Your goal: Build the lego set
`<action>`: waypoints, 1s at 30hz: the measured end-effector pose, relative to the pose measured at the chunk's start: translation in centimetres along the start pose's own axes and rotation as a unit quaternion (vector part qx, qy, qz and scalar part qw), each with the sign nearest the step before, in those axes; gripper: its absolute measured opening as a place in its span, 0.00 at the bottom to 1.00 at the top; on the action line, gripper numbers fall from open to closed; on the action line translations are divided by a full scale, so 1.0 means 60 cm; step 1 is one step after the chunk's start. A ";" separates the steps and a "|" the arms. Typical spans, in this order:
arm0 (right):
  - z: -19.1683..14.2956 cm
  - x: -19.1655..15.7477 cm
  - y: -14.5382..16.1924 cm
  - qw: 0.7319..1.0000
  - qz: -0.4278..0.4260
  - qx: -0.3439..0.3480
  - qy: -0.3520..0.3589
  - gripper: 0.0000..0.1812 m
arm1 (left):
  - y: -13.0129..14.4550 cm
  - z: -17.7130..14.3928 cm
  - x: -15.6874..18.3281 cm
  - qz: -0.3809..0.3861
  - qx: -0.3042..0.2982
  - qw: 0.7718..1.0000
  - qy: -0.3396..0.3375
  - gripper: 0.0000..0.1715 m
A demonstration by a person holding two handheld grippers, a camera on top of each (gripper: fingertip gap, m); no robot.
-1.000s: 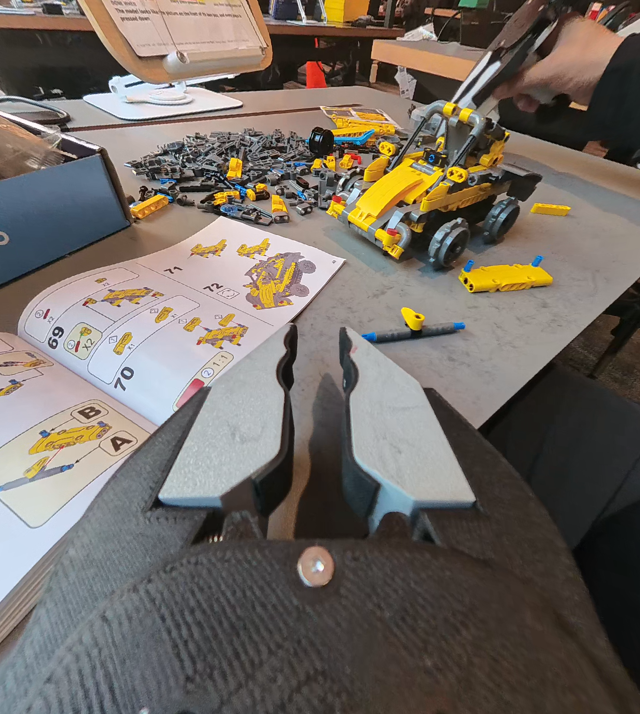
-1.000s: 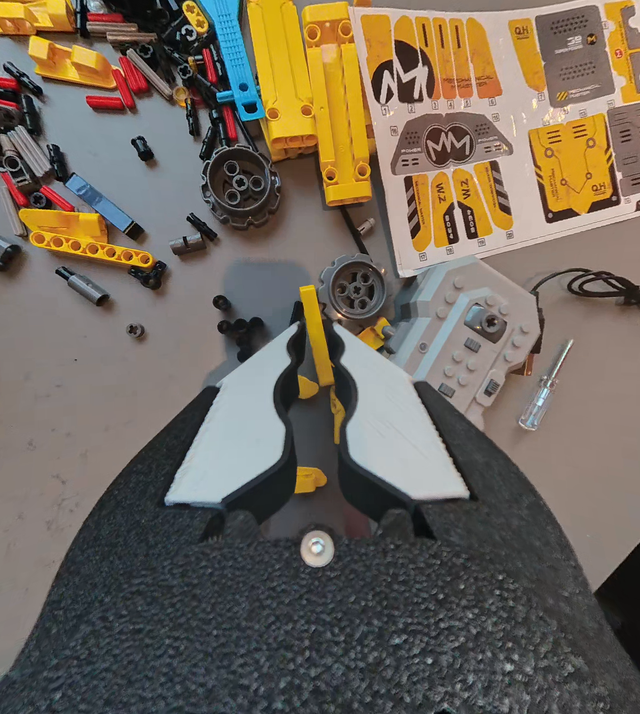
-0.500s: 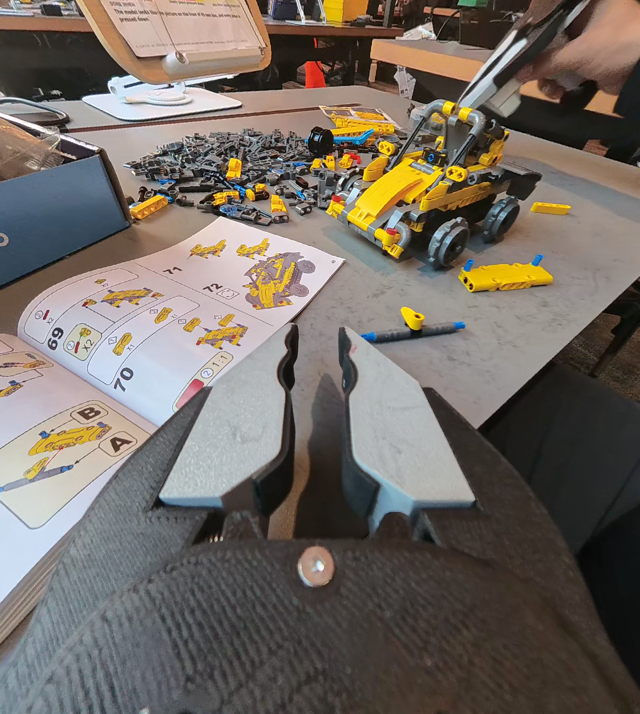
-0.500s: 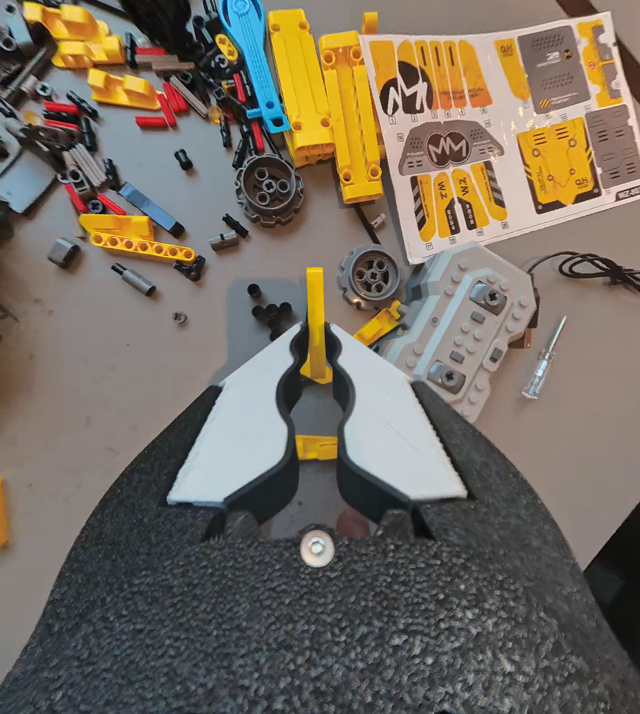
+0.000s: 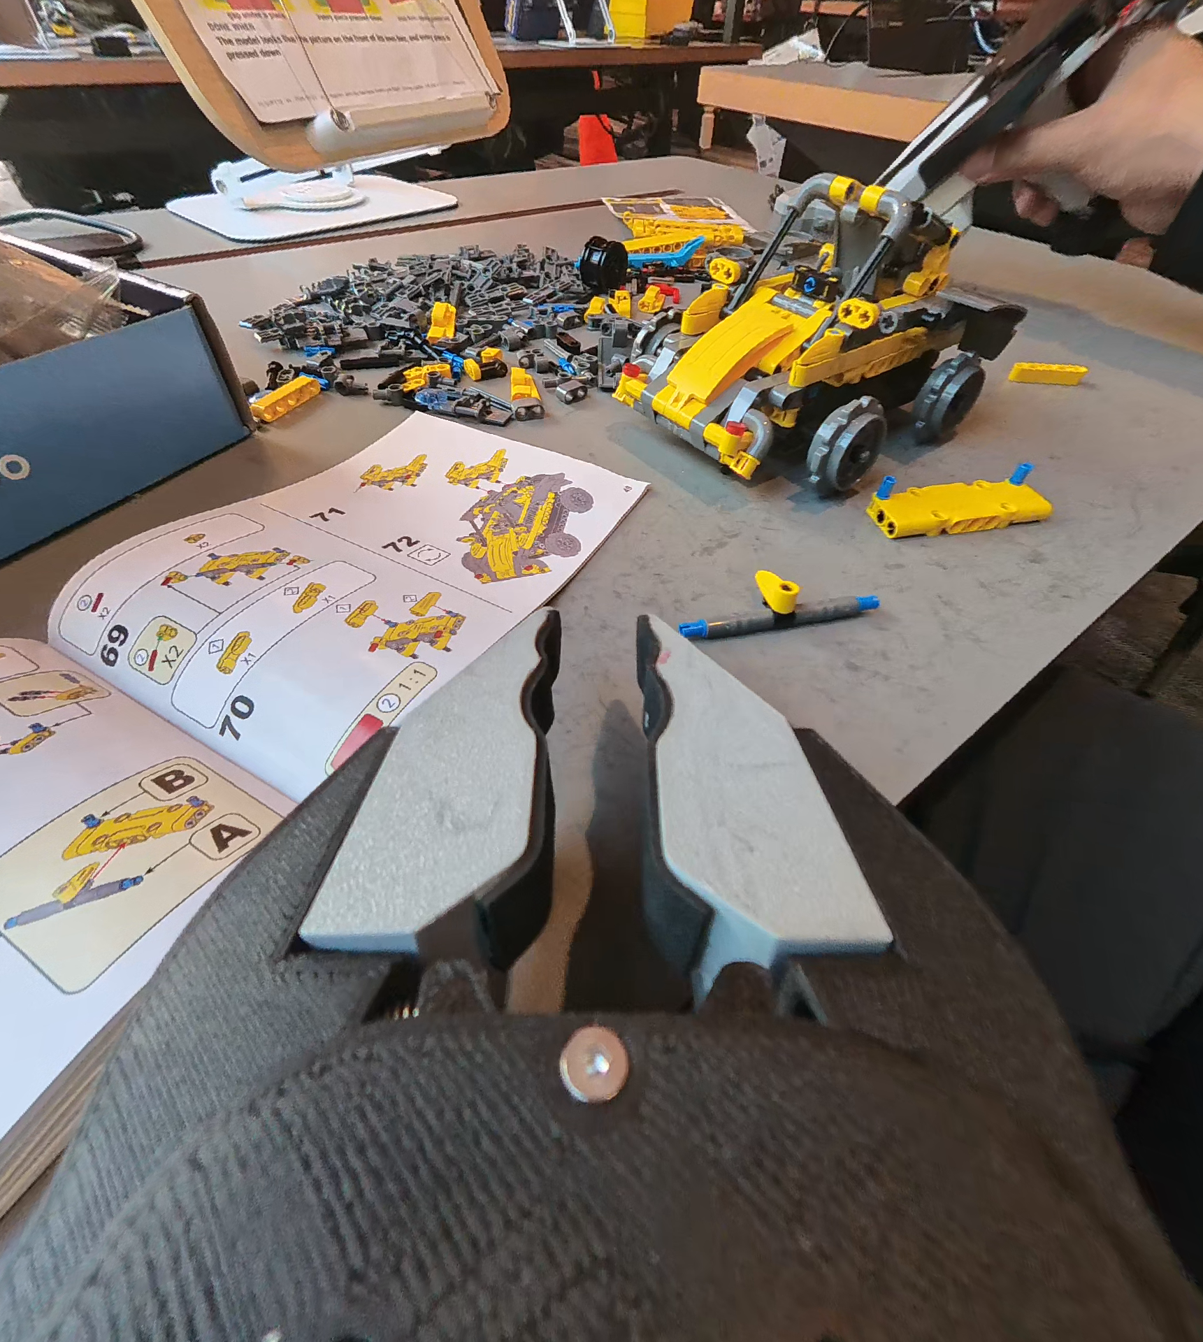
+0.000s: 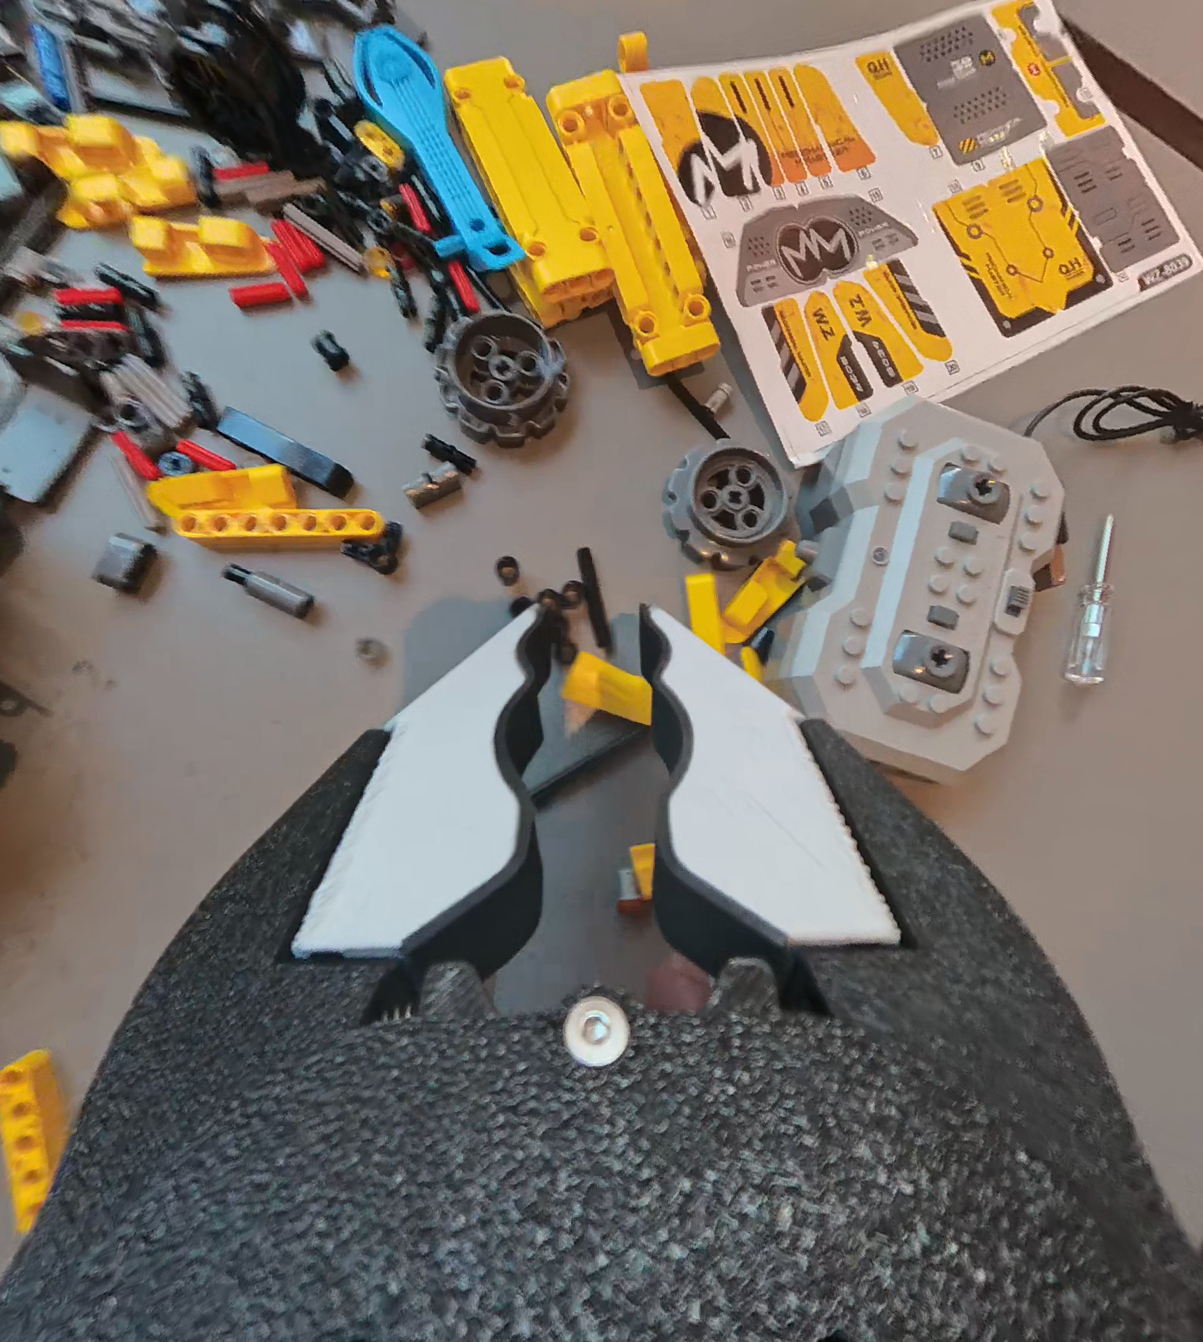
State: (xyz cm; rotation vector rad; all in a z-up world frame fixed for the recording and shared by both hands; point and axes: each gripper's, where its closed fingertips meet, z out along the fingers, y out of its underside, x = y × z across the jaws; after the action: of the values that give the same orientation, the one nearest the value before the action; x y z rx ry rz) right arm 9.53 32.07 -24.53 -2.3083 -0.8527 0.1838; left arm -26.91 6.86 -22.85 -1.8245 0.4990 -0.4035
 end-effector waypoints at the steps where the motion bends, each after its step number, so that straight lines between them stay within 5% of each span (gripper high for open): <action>1: -0.009 -0.014 -0.006 1.000 0.004 0.016 -0.007 0.14 | 0.000 0.000 0.001 0.001 0.001 1.000 0.001 0.10; 10: -0.126 -0.210 0.015 0.975 -0.015 0.170 -0.146 0.18 | -0.001 -0.002 0.002 0.002 0.006 1.000 0.004 0.06; 18: -0.173 -0.290 0.076 0.959 -0.050 0.199 -0.195 0.28 | 0.000 -0.001 0.003 0.008 0.004 1.000 0.002 0.07; 26: -0.193 -0.265 0.089 0.961 -0.026 0.224 -0.162 0.33 | -0.002 -0.003 0.002 0.014 0.011 1.000 -0.005 0.04; 30: -0.195 -0.235 0.110 0.972 -0.033 0.206 -0.110 0.22 | -0.001 -0.002 0.003 0.021 0.008 1.000 -0.006 0.04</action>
State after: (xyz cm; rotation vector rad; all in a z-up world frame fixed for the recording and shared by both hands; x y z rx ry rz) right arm 6.03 13.24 -20.94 -1.8894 -0.9022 0.5435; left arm -26.80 6.67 -22.77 -1.7966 0.5230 -0.3670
